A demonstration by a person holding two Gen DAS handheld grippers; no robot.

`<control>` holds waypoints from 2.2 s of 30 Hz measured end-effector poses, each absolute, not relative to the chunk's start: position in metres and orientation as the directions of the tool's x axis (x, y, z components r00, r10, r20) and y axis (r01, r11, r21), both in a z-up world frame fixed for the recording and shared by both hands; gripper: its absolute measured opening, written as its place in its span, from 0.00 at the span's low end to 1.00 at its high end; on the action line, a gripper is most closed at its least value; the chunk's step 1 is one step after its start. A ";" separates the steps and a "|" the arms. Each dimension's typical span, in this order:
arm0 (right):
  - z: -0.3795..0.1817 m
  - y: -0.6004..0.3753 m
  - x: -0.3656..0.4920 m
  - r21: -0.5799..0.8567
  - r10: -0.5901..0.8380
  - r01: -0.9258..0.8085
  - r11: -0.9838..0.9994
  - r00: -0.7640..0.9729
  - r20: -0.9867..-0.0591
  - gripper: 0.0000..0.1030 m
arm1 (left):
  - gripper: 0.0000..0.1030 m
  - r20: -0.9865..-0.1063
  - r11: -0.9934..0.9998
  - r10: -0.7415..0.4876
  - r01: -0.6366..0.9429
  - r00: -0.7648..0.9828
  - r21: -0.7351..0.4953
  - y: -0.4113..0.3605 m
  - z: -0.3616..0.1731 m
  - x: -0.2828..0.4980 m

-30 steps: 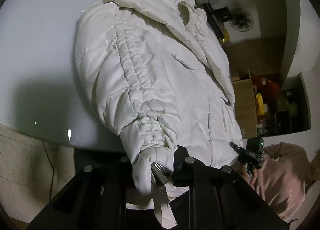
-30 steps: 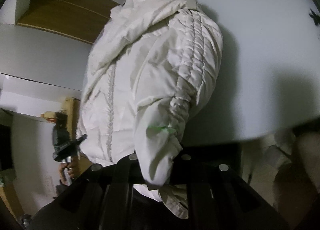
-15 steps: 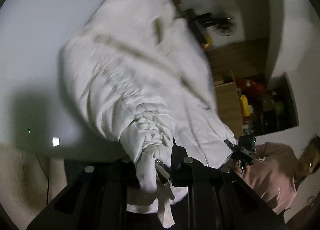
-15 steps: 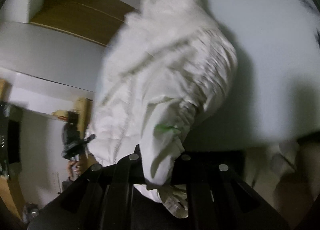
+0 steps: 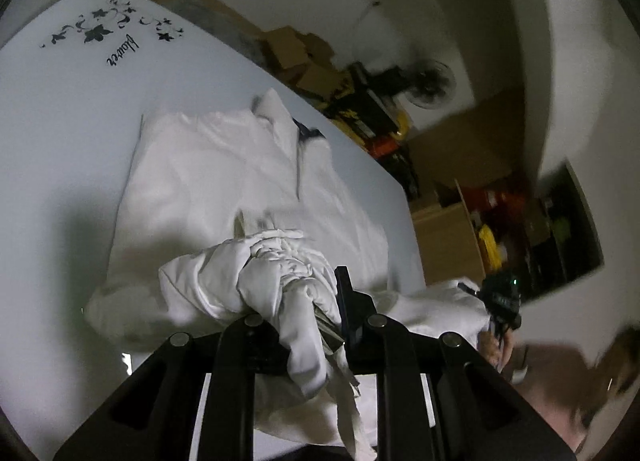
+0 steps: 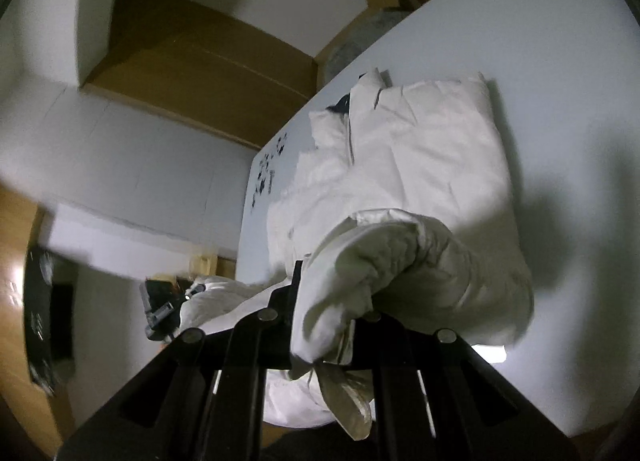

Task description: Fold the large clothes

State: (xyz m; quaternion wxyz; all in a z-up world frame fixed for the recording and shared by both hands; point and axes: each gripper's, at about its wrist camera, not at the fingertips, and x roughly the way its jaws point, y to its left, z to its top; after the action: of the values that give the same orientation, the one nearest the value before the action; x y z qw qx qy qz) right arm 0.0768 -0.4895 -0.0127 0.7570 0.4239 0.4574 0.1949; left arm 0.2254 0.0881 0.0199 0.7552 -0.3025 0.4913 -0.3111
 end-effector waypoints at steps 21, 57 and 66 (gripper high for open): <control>-0.183 -0.539 0.316 0.812 0.674 0.381 0.442 0.456 -0.581 0.16 | 0.21 -0.672 0.668 -0.688 -0.123 0.274 -0.734 0.032 -0.146 0.474; -0.144 -0.331 0.328 0.211 0.083 0.143 0.967 0.607 -0.790 0.15 | 1.00 -0.727 0.996 -0.067 0.002 0.684 -0.090 -0.116 -0.125 0.391; -0.102 -0.351 0.306 0.208 0.038 0.182 0.961 0.658 -0.752 0.16 | 1.00 -0.731 0.981 -0.146 0.004 0.666 -0.193 -0.081 -0.102 0.393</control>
State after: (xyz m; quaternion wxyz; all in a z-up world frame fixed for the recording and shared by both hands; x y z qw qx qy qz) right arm 0.3065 -0.3506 -0.1024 0.9006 0.1336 0.4117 -0.0402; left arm 0.3932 -0.0815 -0.1016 0.9085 -0.0876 0.4064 -0.0413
